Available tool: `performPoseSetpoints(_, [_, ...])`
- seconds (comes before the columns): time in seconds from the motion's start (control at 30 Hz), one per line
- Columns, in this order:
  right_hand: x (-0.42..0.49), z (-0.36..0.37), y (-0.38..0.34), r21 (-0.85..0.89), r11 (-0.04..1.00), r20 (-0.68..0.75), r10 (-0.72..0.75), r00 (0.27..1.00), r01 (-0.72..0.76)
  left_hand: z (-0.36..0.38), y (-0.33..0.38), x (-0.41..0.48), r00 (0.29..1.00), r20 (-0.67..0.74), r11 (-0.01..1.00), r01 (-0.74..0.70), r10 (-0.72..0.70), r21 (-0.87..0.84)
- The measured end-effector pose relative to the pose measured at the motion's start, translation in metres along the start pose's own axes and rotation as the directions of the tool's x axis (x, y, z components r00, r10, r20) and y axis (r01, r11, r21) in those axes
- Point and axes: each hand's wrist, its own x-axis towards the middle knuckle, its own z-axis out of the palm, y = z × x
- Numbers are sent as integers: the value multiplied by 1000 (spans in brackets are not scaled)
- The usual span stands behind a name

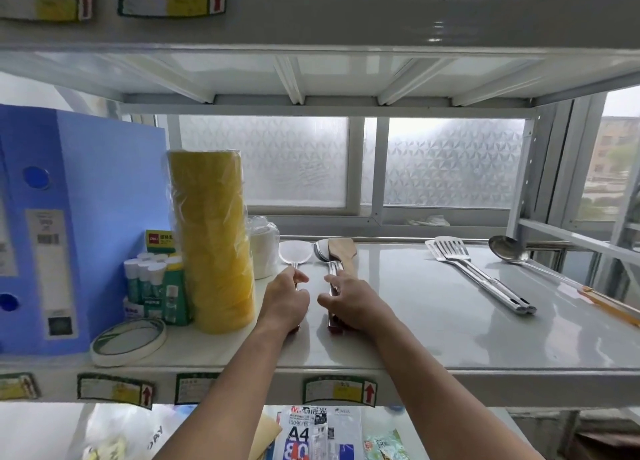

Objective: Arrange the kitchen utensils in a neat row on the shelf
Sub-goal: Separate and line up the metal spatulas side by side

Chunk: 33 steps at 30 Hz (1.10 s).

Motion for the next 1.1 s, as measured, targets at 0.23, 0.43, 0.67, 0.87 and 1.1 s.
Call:
performPoseSetpoints(0.23, [1, -4, 3, -12, 1000, 20, 0, 1000, 0, 0, 4, -2, 1000, 5, 1000, 19, -19, -1])
performPoseSetpoints(0.43, [1, -8, 5, -22, 1000, 37, -6, 999, 7, -1, 5, -3, 1000, -21, 1000, -12, 11, -14])
performPoseSetpoints(0.67, [-3, -9, 2, -7, 1000, 36, -21, 999, 21, -4, 8, -6, 983, -148, 994, -108, 106, -3])
performPoseSetpoints(0.87, [-5, -10, 3, -9, 999, 32, -38, 999, 38, -10, 33, -33, 846, -138, 824, -445, 515, 350])
performPoseSetpoints(1.1, [-10, -13, 8, 74, 996, -23, -39, 999, 40, -2, 39, -44, 745, 83, 672, -638, 662, 376])
